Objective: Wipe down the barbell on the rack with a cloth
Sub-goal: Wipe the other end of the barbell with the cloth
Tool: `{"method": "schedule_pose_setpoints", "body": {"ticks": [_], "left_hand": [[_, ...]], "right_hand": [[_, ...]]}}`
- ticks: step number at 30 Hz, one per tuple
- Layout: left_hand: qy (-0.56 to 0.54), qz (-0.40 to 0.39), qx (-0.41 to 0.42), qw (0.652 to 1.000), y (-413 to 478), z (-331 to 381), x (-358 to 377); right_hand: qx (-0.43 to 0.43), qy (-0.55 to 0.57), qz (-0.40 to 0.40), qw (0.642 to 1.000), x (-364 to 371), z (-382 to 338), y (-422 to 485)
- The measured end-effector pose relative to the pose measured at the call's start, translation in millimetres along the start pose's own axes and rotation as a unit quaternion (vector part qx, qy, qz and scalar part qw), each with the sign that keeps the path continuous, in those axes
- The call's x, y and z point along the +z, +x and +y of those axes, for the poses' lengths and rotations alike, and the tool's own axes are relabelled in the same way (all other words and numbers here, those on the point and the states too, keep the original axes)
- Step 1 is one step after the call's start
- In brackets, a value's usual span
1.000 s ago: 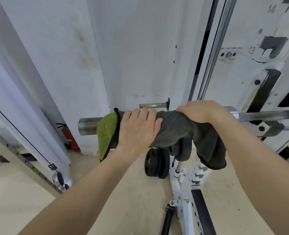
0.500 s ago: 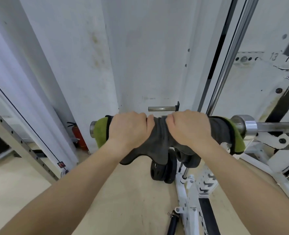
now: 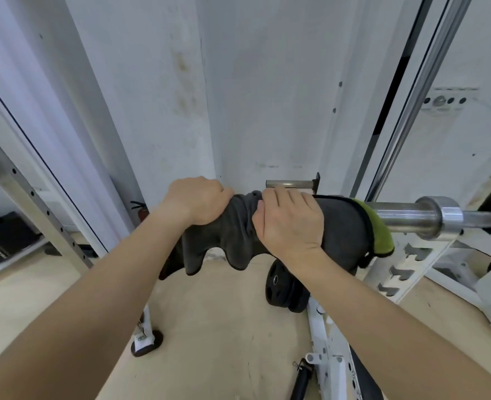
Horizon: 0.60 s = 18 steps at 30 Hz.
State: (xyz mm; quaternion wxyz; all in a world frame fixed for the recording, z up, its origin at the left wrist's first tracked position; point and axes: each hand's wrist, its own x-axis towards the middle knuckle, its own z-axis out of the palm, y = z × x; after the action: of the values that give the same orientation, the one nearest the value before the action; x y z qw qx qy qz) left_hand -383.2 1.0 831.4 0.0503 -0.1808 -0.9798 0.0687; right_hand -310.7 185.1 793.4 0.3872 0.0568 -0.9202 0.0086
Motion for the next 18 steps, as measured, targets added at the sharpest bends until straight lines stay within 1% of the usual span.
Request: {"method": "schedule_pose_setpoints", "body": {"ticks": [1, 2, 4, 6, 8, 9, 10, 12, 15, 16, 18], "left_hand": [[0.014, 0.025, 0.005, 1.0, -3.3, 4.3, 1.1], [0.025, 0.067, 0.004, 0.997, -10.1, 8.6, 2.0], [0.023, 0.166, -0.027, 0.986, -26.2, 15.9, 5.4], [-0.019, 0.25, -0.062, 0.966, -40.2, 24.0, 10.5], [-0.028, 0.306, -0.073, 0.949, -45.7, 31.0, 19.3], [-0.027, 0.317, -0.072, 0.945, -45.6, 35.5, 22.3], [-0.027, 0.322, -0.066, 0.944, -44.1, 40.5, 23.4], [-0.027, 0.319, -0.042, 0.947, -40.8, 53.7, 18.7], [-0.017, 0.309, -0.003, 0.951, -37.2, 75.7, 10.7], [-0.013, 0.305, 0.004, 0.952, -35.9, 82.7, 10.5], [-0.017, 0.292, 0.005, 0.956, -34.9, 97.2, 8.8]], "right_hand": [[-0.001, 0.001, -0.013, 1.0, -3.2, -4.6, 3.4], [-0.009, -0.007, -0.035, 0.999, -7.4, -8.8, 8.8], [-0.047, 0.001, -0.118, 0.992, -11.8, -13.3, 25.1], [-0.065, 0.068, -0.231, 0.968, -13.6, -10.5, 46.9], [-0.054, 0.114, -0.346, 0.93, -14.1, -4.4, 63.2], [-0.047, 0.127, -0.376, 0.917, -12.2, -0.2, 66.1], [-0.04, 0.128, -0.39, 0.911, -11.7, 5.2, 65.9], [-0.025, 0.12, -0.389, 0.913, -11.3, 18.1, 61.9], [-0.009, 0.07, -0.347, 0.935, -18.6, 40.2, 53.3], [-0.009, 0.046, -0.31, 0.95, -21.4, 48.2, 46.2], [-0.02, -0.007, -0.184, 0.983, -26.3, 60.3, 24.3]]}}
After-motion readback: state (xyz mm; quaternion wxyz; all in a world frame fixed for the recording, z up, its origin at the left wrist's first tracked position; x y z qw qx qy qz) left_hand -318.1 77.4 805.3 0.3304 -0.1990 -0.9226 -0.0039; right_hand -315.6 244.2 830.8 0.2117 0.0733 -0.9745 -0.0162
